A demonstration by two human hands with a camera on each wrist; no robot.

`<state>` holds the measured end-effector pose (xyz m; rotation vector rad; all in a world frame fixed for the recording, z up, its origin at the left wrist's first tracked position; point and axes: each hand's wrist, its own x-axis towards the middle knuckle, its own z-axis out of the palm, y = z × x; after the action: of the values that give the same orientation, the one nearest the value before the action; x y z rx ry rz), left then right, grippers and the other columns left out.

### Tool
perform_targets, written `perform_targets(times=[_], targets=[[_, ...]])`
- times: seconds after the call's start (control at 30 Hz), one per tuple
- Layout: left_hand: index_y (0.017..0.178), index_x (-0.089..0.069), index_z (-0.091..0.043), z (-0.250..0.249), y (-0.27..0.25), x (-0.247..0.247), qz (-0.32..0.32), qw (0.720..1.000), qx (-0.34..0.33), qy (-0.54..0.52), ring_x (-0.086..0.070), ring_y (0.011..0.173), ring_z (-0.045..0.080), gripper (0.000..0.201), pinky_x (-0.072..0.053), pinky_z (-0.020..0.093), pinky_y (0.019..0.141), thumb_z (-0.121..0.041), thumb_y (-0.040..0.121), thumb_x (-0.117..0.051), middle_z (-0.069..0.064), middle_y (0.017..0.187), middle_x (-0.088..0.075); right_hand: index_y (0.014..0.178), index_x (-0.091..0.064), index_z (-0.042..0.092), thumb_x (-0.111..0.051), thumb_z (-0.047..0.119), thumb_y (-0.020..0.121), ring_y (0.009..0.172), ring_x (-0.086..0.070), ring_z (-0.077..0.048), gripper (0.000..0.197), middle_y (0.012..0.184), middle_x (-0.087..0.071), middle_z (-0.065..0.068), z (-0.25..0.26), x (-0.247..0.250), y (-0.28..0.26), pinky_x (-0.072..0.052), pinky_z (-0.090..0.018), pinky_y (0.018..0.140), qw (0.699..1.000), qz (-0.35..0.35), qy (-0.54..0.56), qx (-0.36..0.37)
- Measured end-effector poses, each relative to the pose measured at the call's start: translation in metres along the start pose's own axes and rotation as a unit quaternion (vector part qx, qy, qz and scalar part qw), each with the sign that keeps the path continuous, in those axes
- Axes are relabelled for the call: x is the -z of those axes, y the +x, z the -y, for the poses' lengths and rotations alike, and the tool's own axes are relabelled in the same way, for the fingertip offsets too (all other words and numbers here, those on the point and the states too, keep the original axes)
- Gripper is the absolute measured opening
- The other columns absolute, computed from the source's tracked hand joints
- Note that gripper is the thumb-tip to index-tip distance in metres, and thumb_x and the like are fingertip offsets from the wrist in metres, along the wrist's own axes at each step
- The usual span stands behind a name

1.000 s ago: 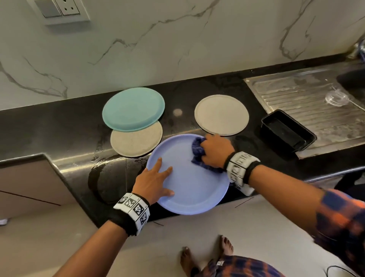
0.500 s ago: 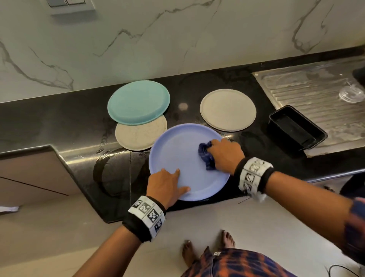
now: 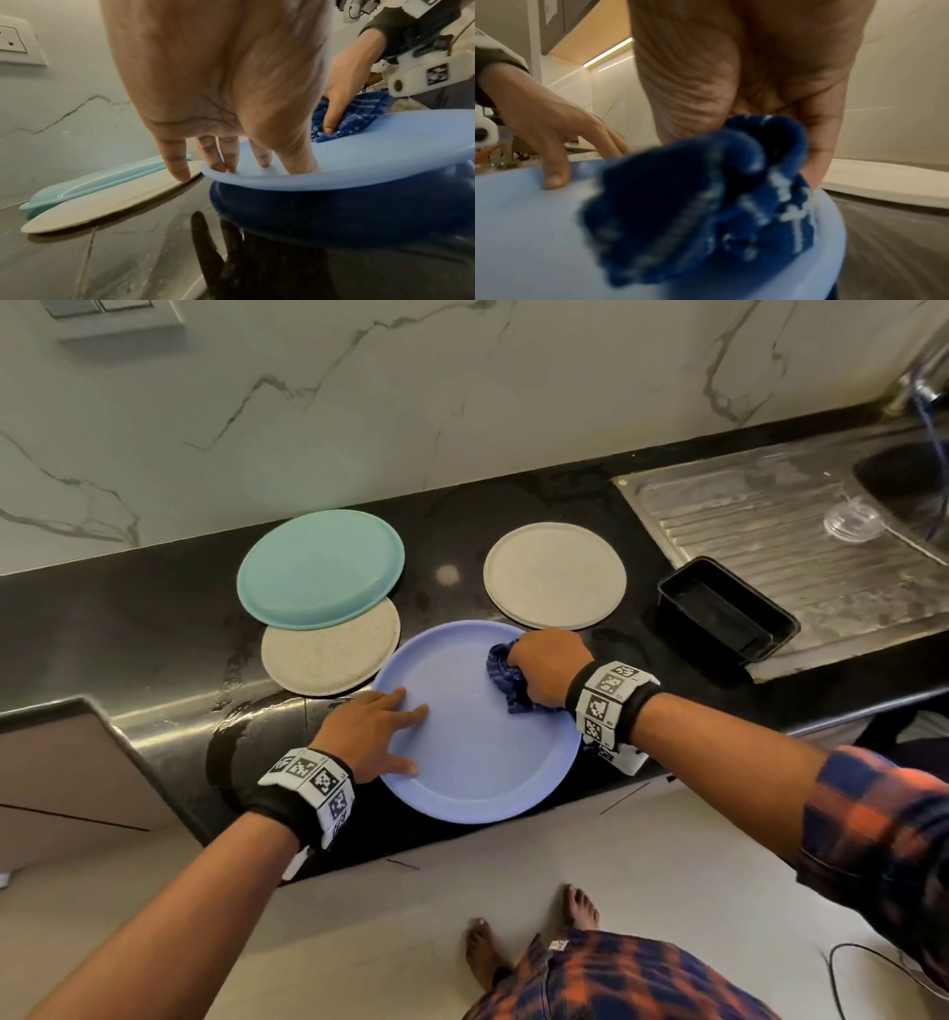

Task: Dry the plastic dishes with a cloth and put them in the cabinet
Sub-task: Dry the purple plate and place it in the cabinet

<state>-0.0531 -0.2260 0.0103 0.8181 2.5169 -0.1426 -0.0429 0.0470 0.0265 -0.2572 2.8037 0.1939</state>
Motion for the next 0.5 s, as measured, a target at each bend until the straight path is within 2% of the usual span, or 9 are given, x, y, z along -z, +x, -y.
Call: perform_targets(times=[0.03, 0.1, 0.2, 0.27, 0.33, 0.4, 0.5], targets=[[0.154, -0.021, -0.043, 0.000, -0.001, -0.001, -0.002, 1.000, 0.001, 0.003, -0.018, 0.149, 0.022, 0.087, -0.025, 0.037, 0.117, -0.064, 0.082, -0.064, -0.001, 0.165, -0.011, 0.091, -0.058, 0.016, -0.063, 0.024, 0.084, 0.090, -0.065, -0.030, 0.012, 0.097, -0.066, -0.006, 0.002, 0.002, -0.005, -0.041, -0.030, 0.064, 1.000, 0.004, 0.006, -0.009], [0.154, -0.020, -0.043, 0.000, -0.002, -0.002, -0.001, 1.000, 0.006, 0.000, -0.018, 0.149, 0.023, 0.085, -0.024, 0.038, 0.117, -0.064, 0.083, -0.063, -0.001, 0.166, -0.011, 0.090, -0.055, 0.017, -0.064, 0.029, 0.084, 0.088, -0.065, -0.029, 0.016, 0.096, -0.067, -0.007, 0.008, 0.007, -0.025, -0.040, -0.030, 0.064, 0.999, 0.011, 0.030, -0.026], [0.154, -0.023, -0.041, -0.003, -0.001, -0.001, -0.006, 1.000, 0.005, 0.014, -0.022, 0.148, 0.026, 0.085, -0.024, 0.037, 0.117, -0.064, 0.083, -0.064, 0.001, 0.165, -0.014, 0.096, -0.066, 0.018, -0.066, 0.027, 0.084, 0.090, -0.064, -0.031, 0.016, 0.096, -0.066, -0.008, 0.031, 0.010, -0.063, -0.038, -0.030, 0.065, 0.996, 0.030, 0.081, -0.011], [0.154, -0.026, -0.039, -0.005, 0.002, 0.000, -0.010, 1.000, 0.006, 0.027, -0.028, 0.145, 0.027, 0.085, -0.027, 0.038, 0.116, -0.064, 0.082, -0.065, 0.004, 0.164, -0.017, 0.074, -0.062, 0.017, -0.066, 0.024, 0.082, 0.081, -0.062, -0.032, 0.012, 0.078, -0.060, -0.006, 0.054, 0.008, -0.082, -0.038, -0.030, 0.063, 0.991, 0.048, 0.122, 0.005], [0.153, -0.028, -0.038, -0.008, 0.004, 0.001, -0.009, 0.999, 0.007, 0.039, -0.032, 0.142, 0.029, 0.086, -0.029, 0.038, 0.115, -0.063, 0.081, -0.067, 0.006, 0.163, -0.020, 0.057, -0.041, 0.019, -0.069, 0.025, 0.078, 0.068, -0.055, -0.030, 0.036, 0.061, -0.045, 0.000, 0.079, 0.008, -0.086, -0.039, -0.031, 0.061, 0.986, 0.053, 0.157, 0.020], [0.153, -0.030, -0.037, -0.009, 0.006, 0.001, -0.004, 0.999, 0.009, 0.039, -0.033, 0.141, 0.030, 0.087, -0.030, 0.039, 0.114, -0.062, 0.079, -0.070, 0.007, 0.162, -0.022, 0.058, -0.036, 0.021, -0.071, 0.028, 0.077, 0.061, -0.049, -0.025, 0.041, 0.059, -0.039, 0.002, 0.101, 0.007, -0.078, -0.039, -0.031, 0.059, 0.985, 0.043, 0.158, 0.056], [0.152, -0.031, -0.036, -0.011, 0.008, 0.003, -0.001, 0.999, 0.010, 0.034, -0.037, 0.138, 0.032, 0.088, -0.034, 0.039, 0.112, -0.059, 0.078, -0.072, 0.008, 0.159, -0.027, 0.066, -0.045, 0.017, -0.069, 0.027, 0.080, 0.059, -0.045, -0.022, 0.030, 0.062, -0.041, 0.002, 0.119, 0.010, -0.065, -0.036, -0.030, 0.058, 0.987, 0.050, 0.113, 0.100]])
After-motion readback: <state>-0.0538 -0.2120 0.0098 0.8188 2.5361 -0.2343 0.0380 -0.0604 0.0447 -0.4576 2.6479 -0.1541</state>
